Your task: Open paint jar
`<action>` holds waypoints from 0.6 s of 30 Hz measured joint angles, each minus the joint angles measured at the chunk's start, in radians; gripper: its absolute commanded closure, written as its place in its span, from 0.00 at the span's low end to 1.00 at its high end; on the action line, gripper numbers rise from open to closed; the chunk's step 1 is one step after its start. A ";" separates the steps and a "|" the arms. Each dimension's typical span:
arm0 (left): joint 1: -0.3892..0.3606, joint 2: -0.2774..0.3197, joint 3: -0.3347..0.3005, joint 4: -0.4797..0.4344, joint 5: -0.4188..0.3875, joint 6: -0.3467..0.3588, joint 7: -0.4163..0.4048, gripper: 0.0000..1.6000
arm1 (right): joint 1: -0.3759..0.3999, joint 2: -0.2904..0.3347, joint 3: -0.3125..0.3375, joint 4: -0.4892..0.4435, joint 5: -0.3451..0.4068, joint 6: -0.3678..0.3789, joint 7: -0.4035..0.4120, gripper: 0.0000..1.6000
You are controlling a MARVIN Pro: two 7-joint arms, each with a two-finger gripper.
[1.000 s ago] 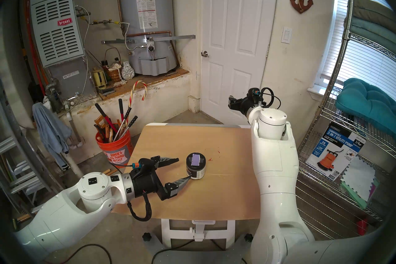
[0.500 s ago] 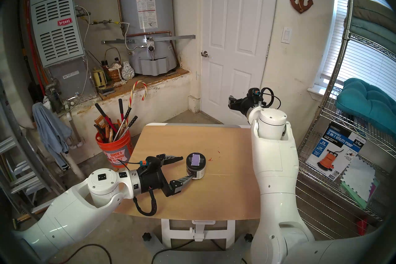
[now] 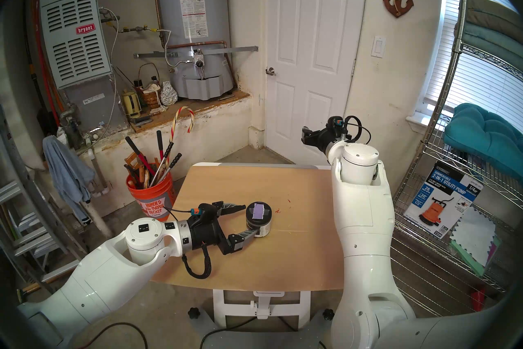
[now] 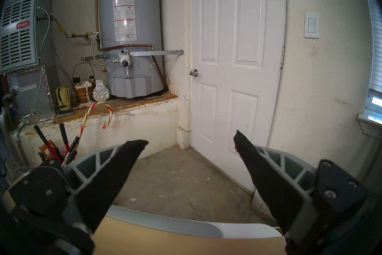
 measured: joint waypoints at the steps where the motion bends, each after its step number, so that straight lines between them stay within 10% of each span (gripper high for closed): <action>1: -0.005 -0.002 0.002 0.004 0.000 0.000 -0.004 0.00 | 0.000 0.000 0.000 0.000 0.000 0.000 0.000 0.00; 18: -0.122 -0.019 0.042 0.101 -0.003 0.061 -0.125 0.00 | 0.000 0.000 0.000 0.000 0.000 0.000 0.000 0.00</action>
